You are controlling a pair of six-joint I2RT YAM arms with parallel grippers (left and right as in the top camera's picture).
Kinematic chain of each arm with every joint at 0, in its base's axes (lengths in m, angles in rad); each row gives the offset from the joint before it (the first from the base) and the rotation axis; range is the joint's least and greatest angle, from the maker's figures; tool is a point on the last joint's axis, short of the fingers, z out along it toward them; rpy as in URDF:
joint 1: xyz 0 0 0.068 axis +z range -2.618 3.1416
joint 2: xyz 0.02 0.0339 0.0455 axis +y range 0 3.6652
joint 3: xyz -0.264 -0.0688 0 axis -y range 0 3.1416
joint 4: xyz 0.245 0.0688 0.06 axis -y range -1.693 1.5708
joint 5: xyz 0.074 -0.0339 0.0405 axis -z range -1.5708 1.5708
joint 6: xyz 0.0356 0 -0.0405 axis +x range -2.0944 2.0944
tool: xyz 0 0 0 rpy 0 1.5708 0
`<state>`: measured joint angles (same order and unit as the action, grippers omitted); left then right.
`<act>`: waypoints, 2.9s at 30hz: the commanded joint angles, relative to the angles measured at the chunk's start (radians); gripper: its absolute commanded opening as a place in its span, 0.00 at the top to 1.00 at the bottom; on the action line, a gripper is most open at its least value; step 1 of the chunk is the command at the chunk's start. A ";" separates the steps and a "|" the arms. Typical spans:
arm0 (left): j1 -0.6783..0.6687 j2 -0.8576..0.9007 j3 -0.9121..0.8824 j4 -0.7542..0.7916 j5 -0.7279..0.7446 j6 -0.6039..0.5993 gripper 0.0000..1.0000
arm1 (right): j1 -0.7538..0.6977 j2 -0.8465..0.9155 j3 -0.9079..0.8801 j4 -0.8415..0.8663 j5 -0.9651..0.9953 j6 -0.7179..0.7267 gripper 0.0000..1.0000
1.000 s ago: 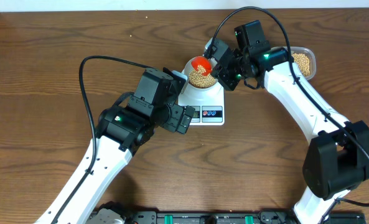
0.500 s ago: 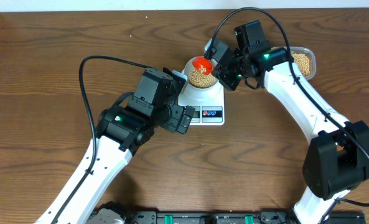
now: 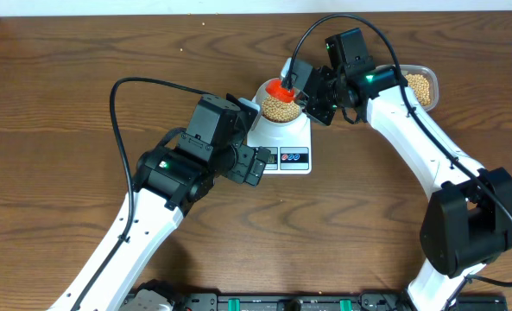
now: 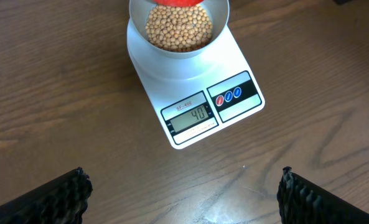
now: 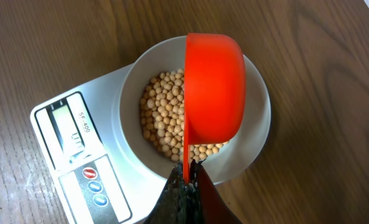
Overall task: Scoop item into bowl and weigh 50g on scale
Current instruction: 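Lift the red scoop away from the bowl toward the tub, then dip the red scoop into the soybean tub and scoop beans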
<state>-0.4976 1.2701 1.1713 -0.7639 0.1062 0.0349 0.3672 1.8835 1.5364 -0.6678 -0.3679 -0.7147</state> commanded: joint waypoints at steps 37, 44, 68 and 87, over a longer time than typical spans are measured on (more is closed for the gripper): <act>0.003 0.008 -0.003 -0.006 0.006 0.014 0.02 | -0.541 -0.182 0.020 -0.174 -0.064 0.457 0.99; 0.003 0.008 -0.003 -0.006 0.006 0.014 0.02 | -0.629 -0.068 0.020 -0.191 -0.129 0.436 0.99; 0.003 0.008 -0.003 -0.006 0.006 0.013 0.02 | -0.541 0.037 0.019 -0.177 -0.073 0.442 0.99; 0.003 0.008 -0.003 -0.006 0.006 0.014 0.02 | -0.484 0.097 0.019 -0.151 -0.101 0.460 0.99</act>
<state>-0.4976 1.2701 1.1713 -0.7639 0.1062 0.0345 -0.1452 1.9434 1.5421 -0.8173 -0.4332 -0.2680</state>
